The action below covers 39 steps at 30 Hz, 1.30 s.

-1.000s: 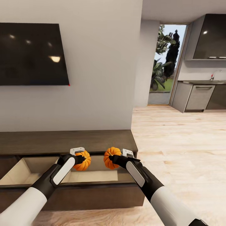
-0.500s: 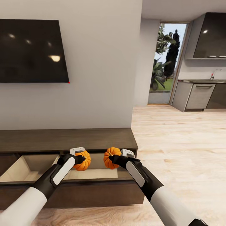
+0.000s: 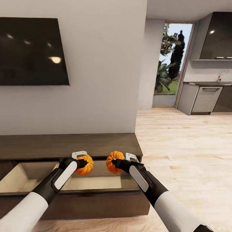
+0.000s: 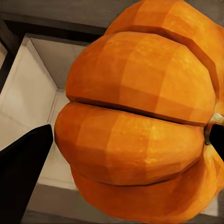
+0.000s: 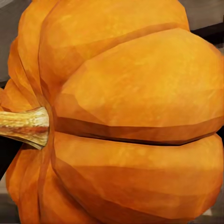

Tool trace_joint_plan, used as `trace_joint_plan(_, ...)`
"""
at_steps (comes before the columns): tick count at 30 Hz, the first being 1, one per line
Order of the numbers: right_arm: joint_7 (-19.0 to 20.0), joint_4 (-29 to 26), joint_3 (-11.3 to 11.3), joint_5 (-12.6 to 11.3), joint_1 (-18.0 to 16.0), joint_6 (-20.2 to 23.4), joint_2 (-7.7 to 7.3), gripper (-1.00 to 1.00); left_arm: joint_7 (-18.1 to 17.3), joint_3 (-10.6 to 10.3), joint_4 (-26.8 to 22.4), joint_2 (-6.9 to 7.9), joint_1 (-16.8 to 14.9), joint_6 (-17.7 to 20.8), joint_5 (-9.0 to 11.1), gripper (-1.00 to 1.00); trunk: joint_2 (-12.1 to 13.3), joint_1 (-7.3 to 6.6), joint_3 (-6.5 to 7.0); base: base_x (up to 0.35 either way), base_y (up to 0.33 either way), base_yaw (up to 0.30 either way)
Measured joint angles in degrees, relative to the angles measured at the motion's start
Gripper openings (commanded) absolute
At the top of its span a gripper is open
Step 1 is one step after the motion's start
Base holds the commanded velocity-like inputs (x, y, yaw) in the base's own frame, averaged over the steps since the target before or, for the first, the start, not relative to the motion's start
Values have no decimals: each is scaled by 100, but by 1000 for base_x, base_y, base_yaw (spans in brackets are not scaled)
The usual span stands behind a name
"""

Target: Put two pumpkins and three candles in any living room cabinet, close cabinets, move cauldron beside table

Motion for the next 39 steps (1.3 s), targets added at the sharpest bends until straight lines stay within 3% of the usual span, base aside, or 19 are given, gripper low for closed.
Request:
trace_joint_plan(8, -3, 1, -2, 6, 0, 2, -2, -100, 0, 0, 2, 0, -1, -1, 0, -100, 0, 2, 0, 247, 0, 0)
trace_joint_plan(20, -5, 2, -1, 3, 0, -1, -2, -100, 0, 0, -46, 0, 6, -3, 5, -100, 0, 3, 0, 24, 0, 0)
trace_joint_plan(39, -1, 5, 0, -3, 0, 1, -3, -100, 0, 0, -2, 0, 0, -6, 7, -100, -760, 420, -341, 0, 0, 0)
